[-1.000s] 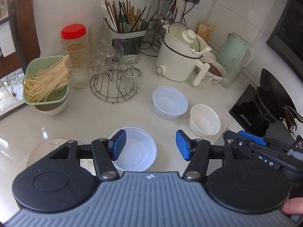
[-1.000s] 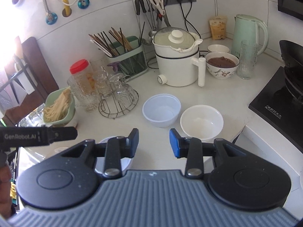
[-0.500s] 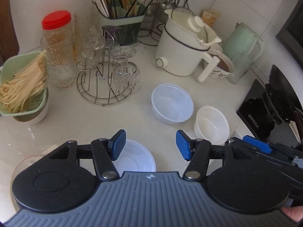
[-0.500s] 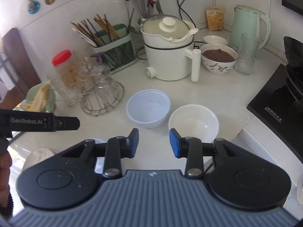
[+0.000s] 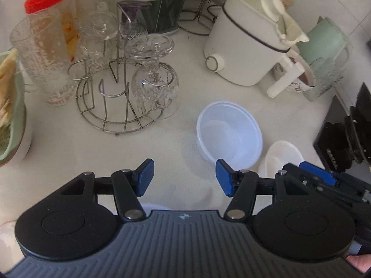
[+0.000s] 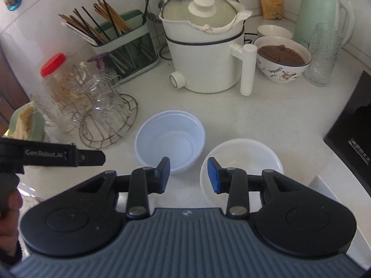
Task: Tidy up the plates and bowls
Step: 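Move both grippers to a second white plastic bowl and grip its rim, then carry the second plastic bowl with both grippers and nest it into the first bowl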
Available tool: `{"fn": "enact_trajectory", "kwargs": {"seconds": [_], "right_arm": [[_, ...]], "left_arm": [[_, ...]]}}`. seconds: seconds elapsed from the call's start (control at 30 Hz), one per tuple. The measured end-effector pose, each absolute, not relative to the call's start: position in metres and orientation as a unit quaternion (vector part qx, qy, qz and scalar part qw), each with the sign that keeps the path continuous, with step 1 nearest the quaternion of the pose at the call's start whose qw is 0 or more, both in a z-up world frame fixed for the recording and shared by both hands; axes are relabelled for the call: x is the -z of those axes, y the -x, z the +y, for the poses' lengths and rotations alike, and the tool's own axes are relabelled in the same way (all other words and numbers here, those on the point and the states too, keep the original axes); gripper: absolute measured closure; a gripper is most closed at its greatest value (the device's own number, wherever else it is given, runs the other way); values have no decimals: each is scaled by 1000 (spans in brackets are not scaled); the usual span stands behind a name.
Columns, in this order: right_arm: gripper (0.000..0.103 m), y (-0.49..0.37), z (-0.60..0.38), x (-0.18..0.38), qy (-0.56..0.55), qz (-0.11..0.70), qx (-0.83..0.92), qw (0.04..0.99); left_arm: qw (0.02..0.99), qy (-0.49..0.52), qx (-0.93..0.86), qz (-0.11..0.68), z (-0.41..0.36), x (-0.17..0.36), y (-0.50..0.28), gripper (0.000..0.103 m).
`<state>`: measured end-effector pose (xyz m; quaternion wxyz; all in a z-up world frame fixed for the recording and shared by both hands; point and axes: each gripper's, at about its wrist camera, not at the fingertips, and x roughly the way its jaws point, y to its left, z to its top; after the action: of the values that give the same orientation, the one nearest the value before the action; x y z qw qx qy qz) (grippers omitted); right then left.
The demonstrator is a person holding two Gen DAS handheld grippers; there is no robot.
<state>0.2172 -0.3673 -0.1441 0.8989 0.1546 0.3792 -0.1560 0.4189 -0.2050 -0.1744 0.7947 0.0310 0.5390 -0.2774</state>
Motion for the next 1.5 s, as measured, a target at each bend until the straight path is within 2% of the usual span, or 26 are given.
{"fn": "enact_trajectory", "kwargs": {"seconds": [0.37, 0.43, 0.5, 0.53, 0.63, 0.83, 1.07, 1.5], "right_arm": [[66, -270, -403, 173, -152, 402, 138, 892], [68, -276, -409, 176, -156, 404, 138, 890], [74, -284, -415, 181, -159, 410, 135, 888], [76, -287, -417, 183, -159, 415, 133, 886], [82, -295, -420, 188, -157, 420, 133, 884], [93, -305, -422, 199, -163, 438, 124, 875], [93, -305, -425, 199, -180, 436, 121, 873], [93, -288, -420, 167, -199, 407, 131, 882]], "left_arm": [[778, -51, 290, 555, -257, 203, -452, 40], [773, -44, 290, 563, -262, 209, -459, 49], [769, -27, 288, 570, -263, 214, -465, 56], [769, -21, 283, 573, -263, 217, -469, 64], [764, -9, 276, 583, -263, 223, -478, 80], [751, 9, 278, 599, -264, 231, -484, 94], [752, 14, 281, 596, -265, 228, -485, 96], [758, 19, 301, 578, -252, 180, -477, 96]]}}
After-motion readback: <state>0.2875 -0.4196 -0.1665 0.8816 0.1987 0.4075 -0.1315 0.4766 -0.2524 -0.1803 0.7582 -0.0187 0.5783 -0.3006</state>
